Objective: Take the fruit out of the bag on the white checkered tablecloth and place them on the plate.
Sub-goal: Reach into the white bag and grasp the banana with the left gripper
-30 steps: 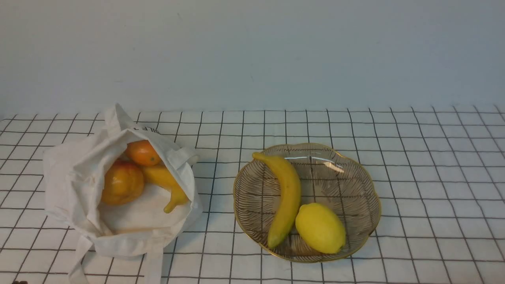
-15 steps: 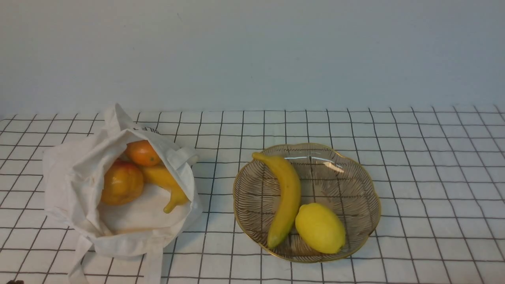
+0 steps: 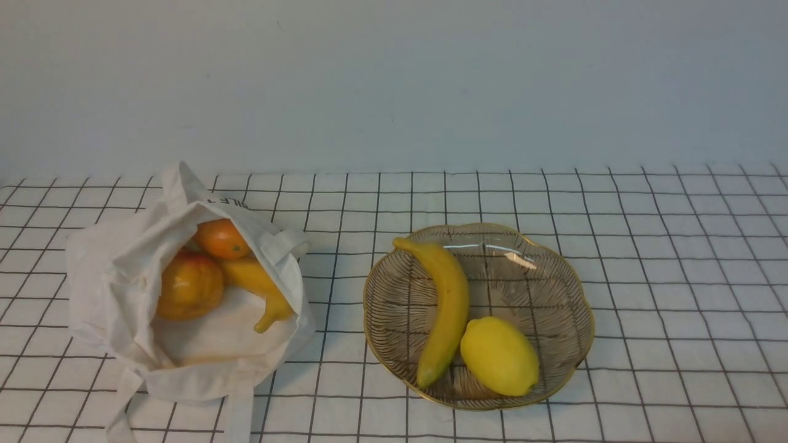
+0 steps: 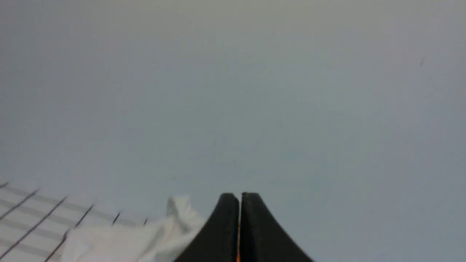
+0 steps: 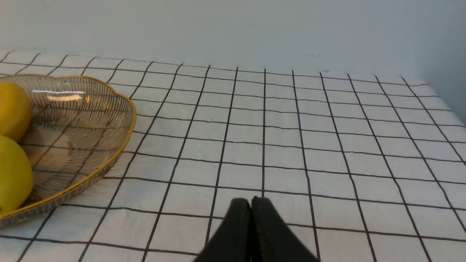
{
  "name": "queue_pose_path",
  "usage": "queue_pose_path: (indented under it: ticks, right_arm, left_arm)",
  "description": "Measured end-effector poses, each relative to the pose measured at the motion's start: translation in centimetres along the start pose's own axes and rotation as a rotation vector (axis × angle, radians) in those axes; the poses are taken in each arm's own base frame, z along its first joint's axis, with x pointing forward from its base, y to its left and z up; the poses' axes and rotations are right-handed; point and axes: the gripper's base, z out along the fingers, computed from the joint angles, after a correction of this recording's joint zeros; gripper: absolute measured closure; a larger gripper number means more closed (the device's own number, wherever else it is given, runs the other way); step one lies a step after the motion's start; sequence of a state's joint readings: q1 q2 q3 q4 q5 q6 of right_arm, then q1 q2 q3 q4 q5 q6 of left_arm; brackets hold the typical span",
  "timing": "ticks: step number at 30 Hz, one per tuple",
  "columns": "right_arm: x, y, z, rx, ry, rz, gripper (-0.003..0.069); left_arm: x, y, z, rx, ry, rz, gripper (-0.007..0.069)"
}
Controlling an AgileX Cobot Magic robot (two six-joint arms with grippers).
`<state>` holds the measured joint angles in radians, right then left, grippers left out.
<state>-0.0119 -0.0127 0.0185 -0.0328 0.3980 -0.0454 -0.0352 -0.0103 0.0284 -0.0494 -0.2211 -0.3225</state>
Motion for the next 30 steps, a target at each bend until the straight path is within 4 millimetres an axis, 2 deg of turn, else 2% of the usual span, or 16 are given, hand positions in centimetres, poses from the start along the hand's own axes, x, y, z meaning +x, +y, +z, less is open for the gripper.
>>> queue_pose_path:
  ticks: [2, 5, 8, 10, 13, 15, 17, 19, 22, 26, 29, 30]
  right_arm:
    - [0.0, 0.0, 0.0, 0.000, 0.000, 0.000, 0.0673]
    - [0.0, 0.0, 0.0, 0.000, 0.000, 0.000, 0.0673]
    - [0.0, 0.0, 0.0, 0.000, 0.000, 0.000, 0.0673]
    - [0.0, 0.0, 0.0, 0.000, 0.000, 0.000, 0.0673]
    - [0.0, 0.0, 0.0, 0.000, 0.000, 0.000, 0.0673]
    - [0.0, 0.0, 0.0, 0.000, 0.000, 0.000, 0.0673]
    - [0.0, 0.0, 0.0, 0.000, 0.000, 0.000, 0.0673]
    - [0.0, 0.0, 0.0, 0.000, 0.000, 0.000, 0.0673]
    - [0.0, 0.0, 0.0, 0.000, 0.000, 0.000, 0.0673]
    - [0.0, 0.0, 0.0, 0.000, 0.000, 0.000, 0.0673]
    - [0.0, 0.0, 0.0, 0.000, 0.000, 0.000, 0.0673]
    - [0.0, 0.0, 0.0, 0.000, 0.000, 0.000, 0.0673]
  left_arm:
    - [-1.1, -0.3, 0.0, 0.034, -0.108, -0.041, 0.0632]
    - [-2.7, -1.0, 0.2, 0.039, -0.109, -0.090, 0.0632]
    - [-4.8, -2.0, 1.7, -0.028, 0.086, -0.115, 0.0632]
    - [-5.2, -2.3, 2.6, -0.076, 0.215, -0.111, 0.0632]
    - [-5.4, -2.6, 5.6, -0.211, 0.655, -0.028, 0.0632]
    - [-5.0, -2.7, 6.6, -0.238, 0.811, 0.009, 0.0632]
    - [-4.2, -2.7, 9.5, -0.223, 1.057, 0.095, 0.0632]
    - [-3.0, -2.7, 11.9, -0.170, 1.194, 0.142, 0.0632]
    - [-1.2, -2.7, 14.5, -0.093, 1.296, 0.168, 0.0632]
    - [2.2, -3.2, 17.8, 0.019, 1.440, 0.219, 0.0632]
    - [4.6, -4.1, 19.5, 0.076, 1.505, 0.264, 0.0632]
    - [4.6, -4.2, 19.4, 0.081, 1.504, 0.266, 0.0632]
